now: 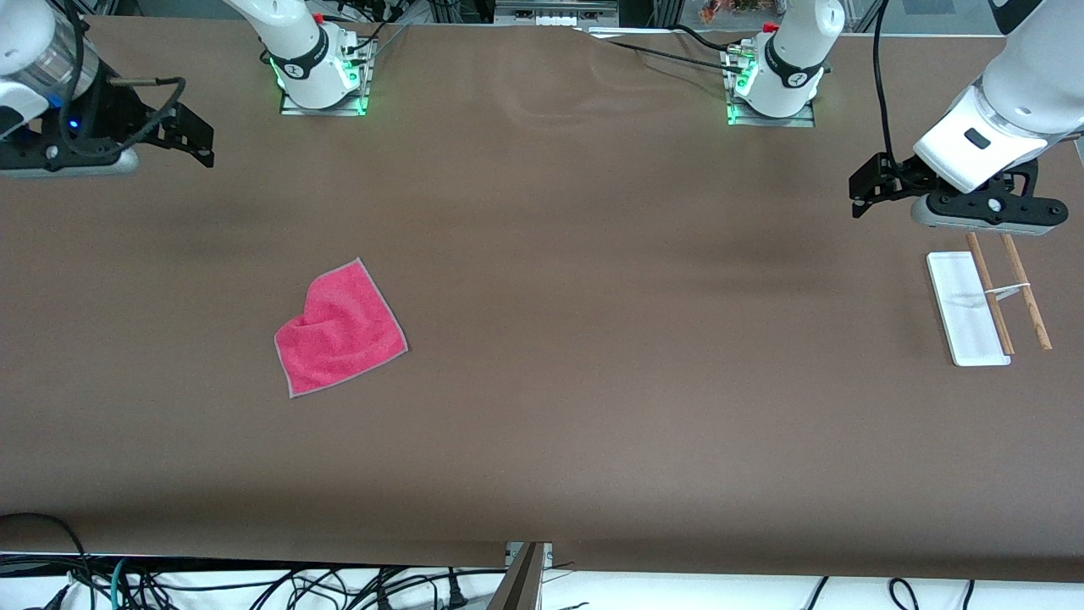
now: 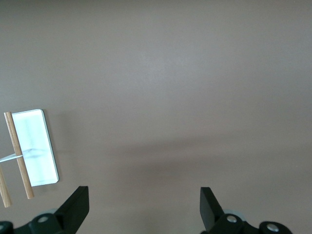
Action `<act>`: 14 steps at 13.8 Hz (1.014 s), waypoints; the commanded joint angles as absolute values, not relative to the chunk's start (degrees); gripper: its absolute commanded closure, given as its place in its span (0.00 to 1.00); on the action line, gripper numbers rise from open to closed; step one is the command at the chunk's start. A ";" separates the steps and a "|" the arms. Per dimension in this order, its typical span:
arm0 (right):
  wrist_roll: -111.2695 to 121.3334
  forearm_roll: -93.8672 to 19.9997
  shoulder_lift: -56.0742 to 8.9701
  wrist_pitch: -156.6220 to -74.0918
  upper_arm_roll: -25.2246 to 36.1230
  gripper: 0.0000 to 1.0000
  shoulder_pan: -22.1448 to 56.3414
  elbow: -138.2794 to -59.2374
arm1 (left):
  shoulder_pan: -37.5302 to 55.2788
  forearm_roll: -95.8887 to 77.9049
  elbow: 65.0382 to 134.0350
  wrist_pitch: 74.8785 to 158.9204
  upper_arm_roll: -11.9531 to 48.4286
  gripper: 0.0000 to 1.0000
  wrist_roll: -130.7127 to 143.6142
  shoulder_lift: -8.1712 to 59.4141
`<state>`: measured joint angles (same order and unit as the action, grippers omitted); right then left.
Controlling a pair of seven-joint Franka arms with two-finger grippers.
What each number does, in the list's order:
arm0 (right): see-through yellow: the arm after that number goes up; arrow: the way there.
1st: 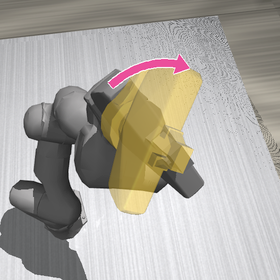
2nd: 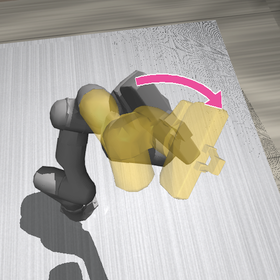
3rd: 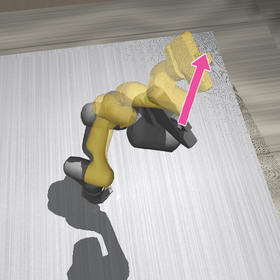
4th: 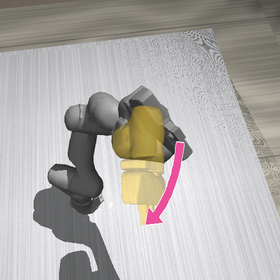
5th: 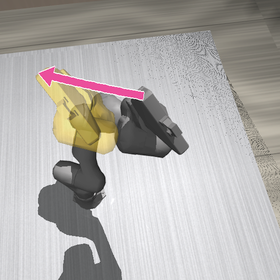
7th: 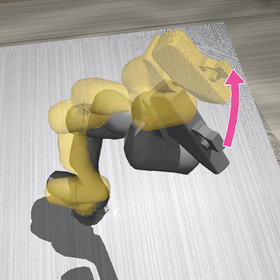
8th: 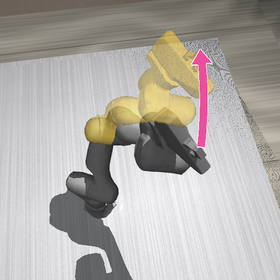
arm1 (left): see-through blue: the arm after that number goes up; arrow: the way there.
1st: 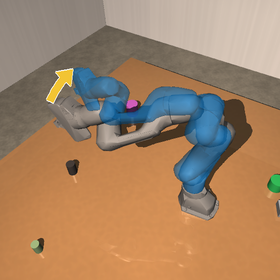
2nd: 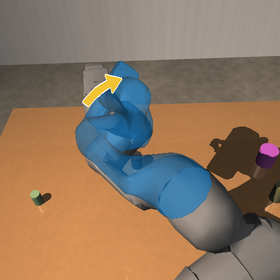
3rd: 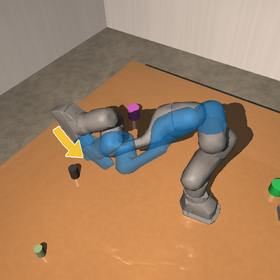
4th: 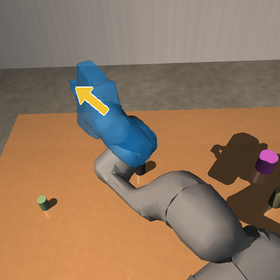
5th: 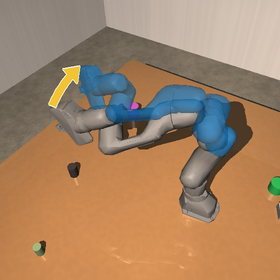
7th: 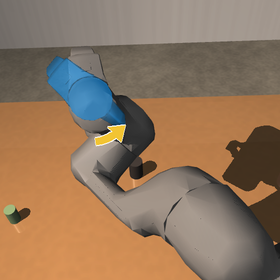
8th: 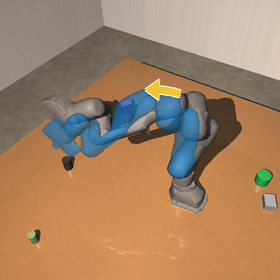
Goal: Pass towel and hang on rack
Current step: 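Move the right gripper toward the pink towel, then lower the right gripper onto the towel corner and close it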
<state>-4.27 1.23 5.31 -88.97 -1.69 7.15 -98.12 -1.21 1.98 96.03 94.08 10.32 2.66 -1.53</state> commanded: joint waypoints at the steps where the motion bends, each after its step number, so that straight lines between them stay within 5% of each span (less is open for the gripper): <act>1: -5.62 0.53 -1.38 -94.10 -1.76 0.00 8.87 -96.50 | -1.23 2.81 95.80 93.25 10.72 0.00 3.52 -2.02; 7: -15.81 -0.61 -19.75 -110.72 -1.76 0.00 15.46 -94.40 | -1.23 2.81 95.80 93.25 10.72 0.00 3.52 -2.02; 14: -27.15 -0.79 -33.03 -129.44 -1.76 0.00 19.95 -94.31 | -1.41 2.81 95.80 93.25 10.72 0.00 3.52 -2.02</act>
<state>-25.22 -0.14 -29.65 -127.04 -2.05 19.39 -96.26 -1.27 1.99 96.01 94.08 10.49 3.00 -1.53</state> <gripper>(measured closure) 0.000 0.000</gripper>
